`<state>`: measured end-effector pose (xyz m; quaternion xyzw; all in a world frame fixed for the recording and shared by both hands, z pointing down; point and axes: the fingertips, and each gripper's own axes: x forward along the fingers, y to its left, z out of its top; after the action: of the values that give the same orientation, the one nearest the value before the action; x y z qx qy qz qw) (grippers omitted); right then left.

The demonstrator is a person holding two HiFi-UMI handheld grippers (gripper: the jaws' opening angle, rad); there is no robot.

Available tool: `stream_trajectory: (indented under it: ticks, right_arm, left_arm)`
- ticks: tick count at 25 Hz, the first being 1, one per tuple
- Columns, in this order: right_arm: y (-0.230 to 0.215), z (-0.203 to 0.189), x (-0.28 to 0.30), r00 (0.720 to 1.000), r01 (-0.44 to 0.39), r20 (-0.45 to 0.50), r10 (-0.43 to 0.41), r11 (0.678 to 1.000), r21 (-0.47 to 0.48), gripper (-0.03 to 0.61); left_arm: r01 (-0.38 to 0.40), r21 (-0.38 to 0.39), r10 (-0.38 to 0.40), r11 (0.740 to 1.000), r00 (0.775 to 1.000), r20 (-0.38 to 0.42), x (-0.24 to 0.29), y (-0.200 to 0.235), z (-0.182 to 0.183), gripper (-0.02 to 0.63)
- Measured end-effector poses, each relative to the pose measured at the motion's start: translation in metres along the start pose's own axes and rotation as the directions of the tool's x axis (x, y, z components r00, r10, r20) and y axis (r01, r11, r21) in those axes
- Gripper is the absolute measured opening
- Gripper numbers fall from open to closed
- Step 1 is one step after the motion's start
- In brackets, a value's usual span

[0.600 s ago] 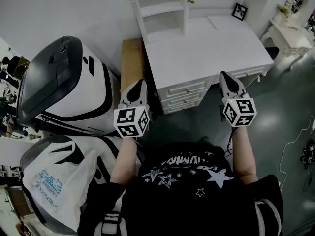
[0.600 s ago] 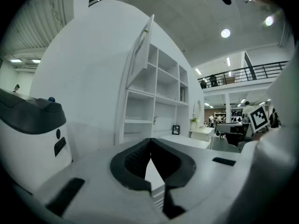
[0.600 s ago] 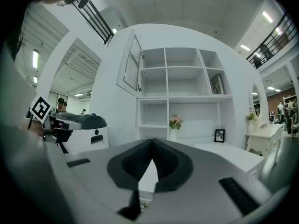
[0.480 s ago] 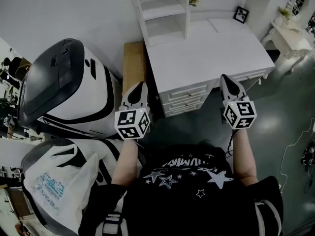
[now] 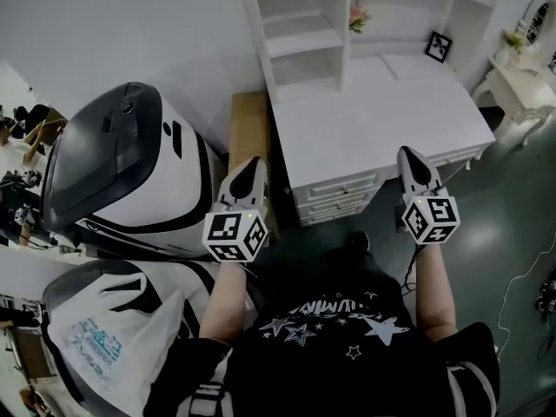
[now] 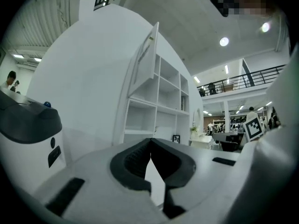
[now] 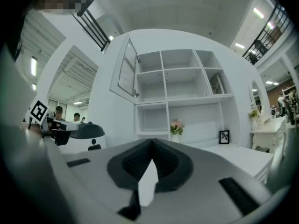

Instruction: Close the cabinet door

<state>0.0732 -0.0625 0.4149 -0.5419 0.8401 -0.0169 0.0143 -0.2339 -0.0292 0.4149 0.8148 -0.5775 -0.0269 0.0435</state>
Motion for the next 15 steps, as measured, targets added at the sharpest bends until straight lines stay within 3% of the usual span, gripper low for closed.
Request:
stream_trajectory:
  ticks: [3, 5, 6, 13, 15]
  right_arm:
    - [-0.004, 0.0, 0.013, 0.999, -0.029, 0.017, 0.028, 0.999, 0.035, 0.005]
    - [-0.008, 0.002, 0.025, 0.999, -0.047, 0.024, 0.046, 0.998, 0.04, 0.005]
    - [-0.011, 0.005, 0.032, 0.998, -0.055, 0.031, 0.054, 0.998, 0.041, 0.005]
    - [-0.037, 0.048, 0.103, 0.985, -0.135, 0.118, 0.13, 0.99, 0.039, 0.005]
    - [-0.046, 0.063, 0.123, 0.979, -0.156, 0.138, 0.151, 0.987, 0.029, 0.005]
  left_arm:
    - [0.039, 0.034, -0.042, 0.999, 0.996, 0.078, 0.007, -0.003, 0.028, 0.011]
    - [0.067, 0.057, -0.073, 0.996, 0.99, 0.118, 0.014, -0.005, 0.049, 0.133]
    - [0.074, 0.066, -0.082, 0.995, 0.987, 0.138, 0.019, -0.005, 0.06, 0.146]
    - [0.017, 0.132, -0.049, 0.991, 0.968, 0.244, 0.056, 0.007, 0.116, 0.193]
    - [0.021, 0.127, -0.055, 0.992, 0.96, 0.274, 0.066, 0.005, 0.13, 0.239]
